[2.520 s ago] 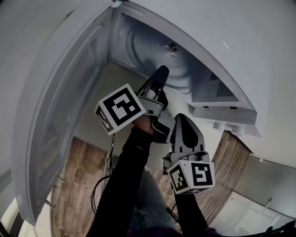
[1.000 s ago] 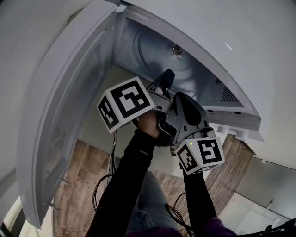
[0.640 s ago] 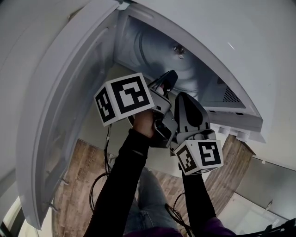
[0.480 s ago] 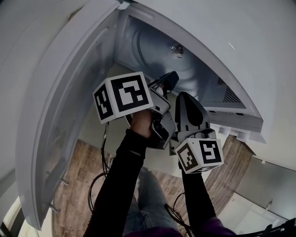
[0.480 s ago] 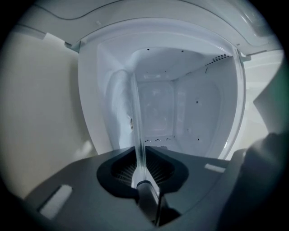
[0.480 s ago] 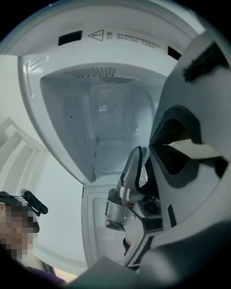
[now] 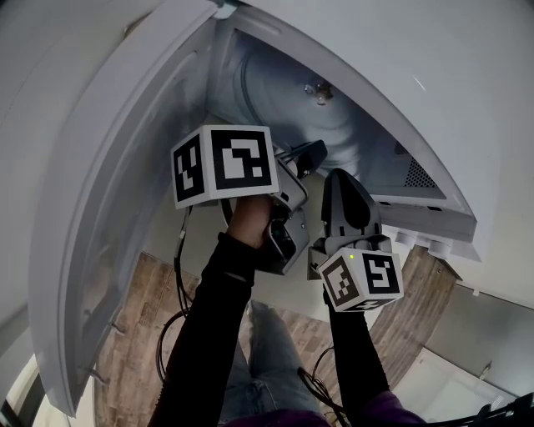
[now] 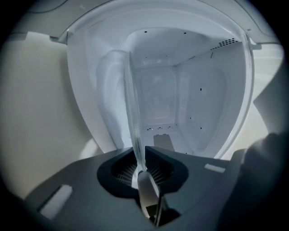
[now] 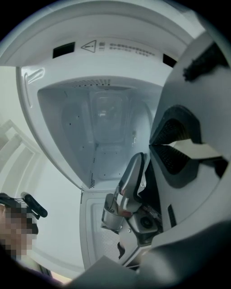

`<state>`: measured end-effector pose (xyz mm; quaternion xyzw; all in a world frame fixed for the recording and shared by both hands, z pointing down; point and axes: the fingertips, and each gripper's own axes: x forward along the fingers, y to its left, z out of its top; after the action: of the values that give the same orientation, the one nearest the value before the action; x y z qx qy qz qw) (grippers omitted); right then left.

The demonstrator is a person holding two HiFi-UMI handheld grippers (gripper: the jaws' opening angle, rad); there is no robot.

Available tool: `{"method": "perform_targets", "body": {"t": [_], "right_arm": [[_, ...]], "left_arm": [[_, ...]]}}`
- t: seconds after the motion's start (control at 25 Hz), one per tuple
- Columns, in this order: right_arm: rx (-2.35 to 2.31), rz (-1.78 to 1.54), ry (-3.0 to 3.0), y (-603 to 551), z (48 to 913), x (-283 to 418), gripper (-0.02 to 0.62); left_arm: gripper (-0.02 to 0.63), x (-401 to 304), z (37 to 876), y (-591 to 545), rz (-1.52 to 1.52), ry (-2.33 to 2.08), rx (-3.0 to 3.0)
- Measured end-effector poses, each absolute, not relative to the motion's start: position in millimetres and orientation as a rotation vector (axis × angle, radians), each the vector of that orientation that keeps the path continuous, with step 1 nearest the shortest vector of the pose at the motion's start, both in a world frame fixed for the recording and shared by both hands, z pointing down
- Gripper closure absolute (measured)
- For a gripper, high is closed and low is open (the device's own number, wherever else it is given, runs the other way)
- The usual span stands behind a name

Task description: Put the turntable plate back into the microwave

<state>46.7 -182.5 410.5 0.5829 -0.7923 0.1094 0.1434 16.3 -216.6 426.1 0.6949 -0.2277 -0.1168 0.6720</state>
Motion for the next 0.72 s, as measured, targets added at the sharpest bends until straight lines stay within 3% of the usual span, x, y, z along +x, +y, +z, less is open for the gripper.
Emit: {"method": "perform_targets", "body": {"t": [0.72], "right_arm": [[1.495, 0.221, -2.405, -174.0, 404.2, 15.2, 0.584]], "left_arm": [[0.560, 19.3, 423.8, -214.0, -0.390, -0.522, 1.602]]}}
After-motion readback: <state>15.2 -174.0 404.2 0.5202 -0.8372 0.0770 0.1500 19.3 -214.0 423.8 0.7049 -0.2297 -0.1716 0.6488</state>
